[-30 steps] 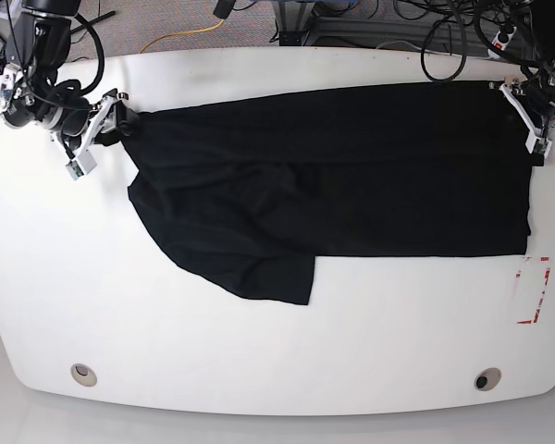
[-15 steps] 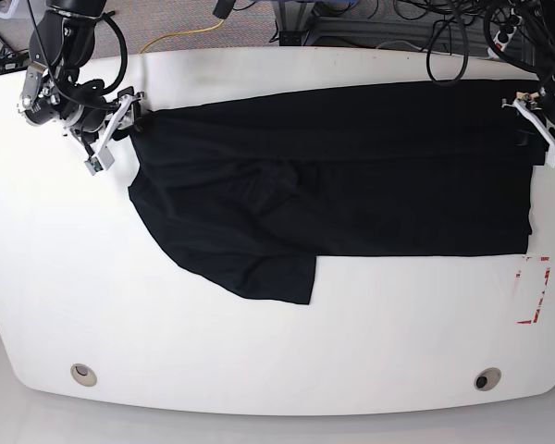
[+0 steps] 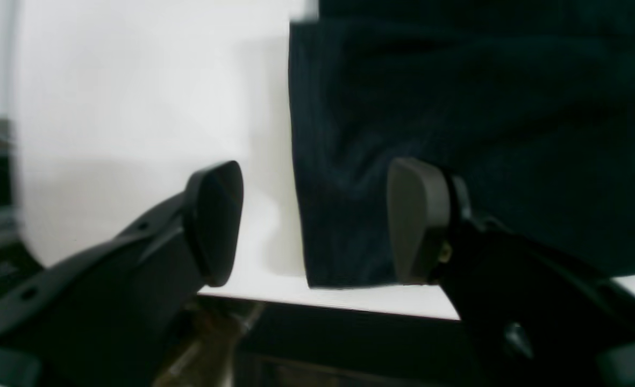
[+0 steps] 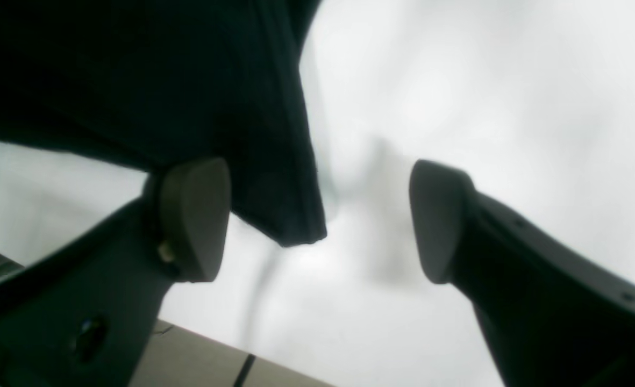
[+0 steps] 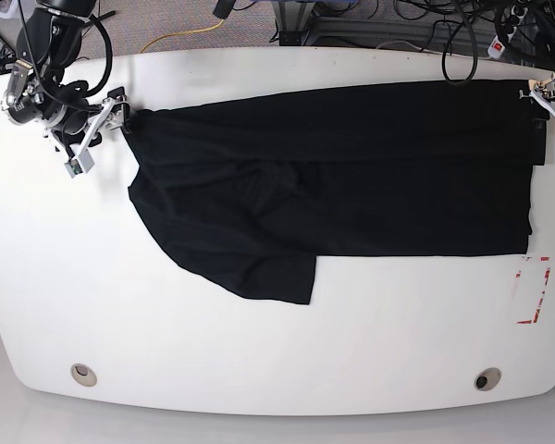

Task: Fold the T-shirt properly
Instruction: 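Release and regrasp the shirt corner with the right gripper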

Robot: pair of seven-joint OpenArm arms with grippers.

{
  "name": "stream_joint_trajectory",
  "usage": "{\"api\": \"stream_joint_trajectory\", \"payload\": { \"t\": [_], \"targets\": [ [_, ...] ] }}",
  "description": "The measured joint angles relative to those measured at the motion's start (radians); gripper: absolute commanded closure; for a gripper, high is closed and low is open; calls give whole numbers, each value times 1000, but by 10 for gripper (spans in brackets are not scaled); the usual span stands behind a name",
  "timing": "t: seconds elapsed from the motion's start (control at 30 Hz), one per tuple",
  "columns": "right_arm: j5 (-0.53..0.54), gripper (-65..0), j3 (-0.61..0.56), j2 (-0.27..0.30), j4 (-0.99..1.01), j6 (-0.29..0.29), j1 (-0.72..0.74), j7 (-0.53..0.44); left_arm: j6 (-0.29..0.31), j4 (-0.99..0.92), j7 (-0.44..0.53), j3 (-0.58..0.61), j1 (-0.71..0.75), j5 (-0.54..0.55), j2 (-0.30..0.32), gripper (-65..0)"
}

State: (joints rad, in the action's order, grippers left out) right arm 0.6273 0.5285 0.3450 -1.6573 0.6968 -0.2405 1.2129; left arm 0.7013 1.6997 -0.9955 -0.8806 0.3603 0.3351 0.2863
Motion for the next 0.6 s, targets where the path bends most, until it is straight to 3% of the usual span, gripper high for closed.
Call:
{"api": "stream_joint_trajectory", "payload": {
  "t": [0.23,0.4,0.6],
  "targets": [
    [4,-474,1,-21,23,0,-2,-2,-2,-84,0,-76,-1,-13,0,-392],
    [10,-474,-5,-50,22,0,-10,-8,-2,-136,99,-104,-10,-3,3,-392],
    [16,-444,-53,-69,20,3,-5,-28,-2,-221,109,-114,-58,-12,0,-392]
  ]
}}
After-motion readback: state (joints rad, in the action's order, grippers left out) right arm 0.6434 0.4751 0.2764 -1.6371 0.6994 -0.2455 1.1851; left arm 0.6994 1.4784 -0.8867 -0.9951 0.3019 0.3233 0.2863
